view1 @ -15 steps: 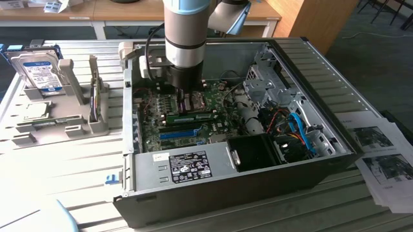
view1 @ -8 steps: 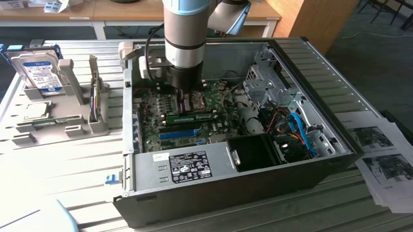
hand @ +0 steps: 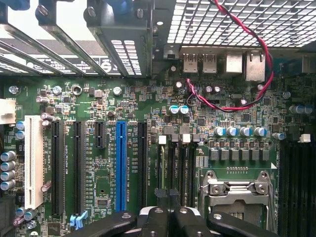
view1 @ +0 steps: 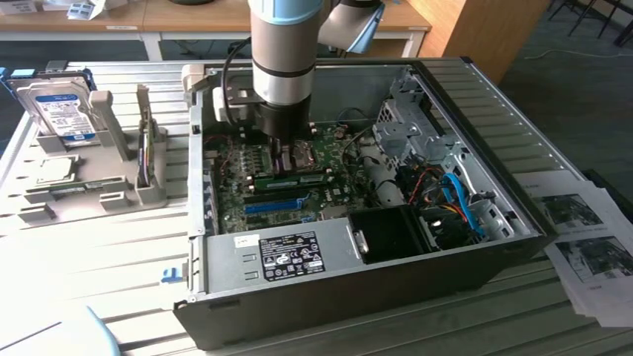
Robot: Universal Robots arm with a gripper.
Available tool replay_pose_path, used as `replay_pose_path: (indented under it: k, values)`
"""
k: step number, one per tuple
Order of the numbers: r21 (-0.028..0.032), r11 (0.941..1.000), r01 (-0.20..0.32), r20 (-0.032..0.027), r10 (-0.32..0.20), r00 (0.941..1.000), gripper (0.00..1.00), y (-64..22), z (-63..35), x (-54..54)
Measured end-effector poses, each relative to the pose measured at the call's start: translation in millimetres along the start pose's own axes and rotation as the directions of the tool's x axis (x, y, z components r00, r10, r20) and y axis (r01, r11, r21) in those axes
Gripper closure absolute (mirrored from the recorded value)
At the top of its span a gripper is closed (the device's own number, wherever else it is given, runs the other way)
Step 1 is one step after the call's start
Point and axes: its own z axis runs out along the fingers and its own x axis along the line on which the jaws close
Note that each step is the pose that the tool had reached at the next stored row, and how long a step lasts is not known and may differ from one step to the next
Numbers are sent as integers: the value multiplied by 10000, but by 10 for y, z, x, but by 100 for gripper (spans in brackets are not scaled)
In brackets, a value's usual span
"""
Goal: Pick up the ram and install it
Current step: 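Press down the ram until it locks into place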
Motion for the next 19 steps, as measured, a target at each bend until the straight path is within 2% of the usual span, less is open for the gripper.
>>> replay_pose_path:
  k: [3, 8, 14, 19]
  values:
    - [0, 10000, -1, 0, 1, 10000, 91, 0, 0, 0]
    - [16, 10000, 1, 58, -1, 10000, 91, 16, 1, 2]
    - [16, 10000, 0, 65, 0, 10000, 91, 19, 0, 3]
    - [17, 10000, -2, 64, 1, 10000, 91, 17, -76, 1]
